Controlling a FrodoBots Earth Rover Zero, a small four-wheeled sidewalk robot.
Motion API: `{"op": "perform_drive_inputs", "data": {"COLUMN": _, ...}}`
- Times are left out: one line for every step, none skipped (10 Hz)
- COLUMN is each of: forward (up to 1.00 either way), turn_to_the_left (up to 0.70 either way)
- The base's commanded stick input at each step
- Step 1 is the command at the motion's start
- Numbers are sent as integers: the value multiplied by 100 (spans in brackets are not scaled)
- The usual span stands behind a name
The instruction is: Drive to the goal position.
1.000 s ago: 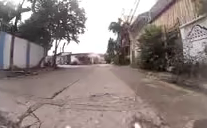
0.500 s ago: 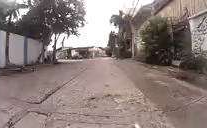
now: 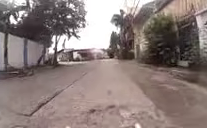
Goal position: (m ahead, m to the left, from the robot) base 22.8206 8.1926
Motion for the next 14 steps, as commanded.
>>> {"op": "perform_drive_inputs", "data": {"forward": 70, "turn_to_the_left": 0}}
{"op": "perform_drive_inputs", "data": {"forward": 70, "turn_to_the_left": 0}}
{"op": "perform_drive_inputs", "data": {"forward": 70, "turn_to_the_left": 0}}
{"op": "perform_drive_inputs", "data": {"forward": 70, "turn_to_the_left": 0}}
{"op": "perform_drive_inputs", "data": {"forward": 70, "turn_to_the_left": -2}}
{"op": "perform_drive_inputs", "data": {"forward": 70, "turn_to_the_left": -32}}
{"op": "perform_drive_inputs", "data": {"forward": 70, "turn_to_the_left": -33}}
{"op": "perform_drive_inputs", "data": {"forward": 70, "turn_to_the_left": -6}}
{"op": "perform_drive_inputs", "data": {"forward": 70, "turn_to_the_left": 0}}
{"op": "perform_drive_inputs", "data": {"forward": 70, "turn_to_the_left": 0}}
{"op": "perform_drive_inputs", "data": {"forward": 70, "turn_to_the_left": 0}}
{"op": "perform_drive_inputs", "data": {"forward": 70, "turn_to_the_left": 0}}
{"op": "perform_drive_inputs", "data": {"forward": 70, "turn_to_the_left": 0}}
{"op": "perform_drive_inputs", "data": {"forward": 70, "turn_to_the_left": 0}}
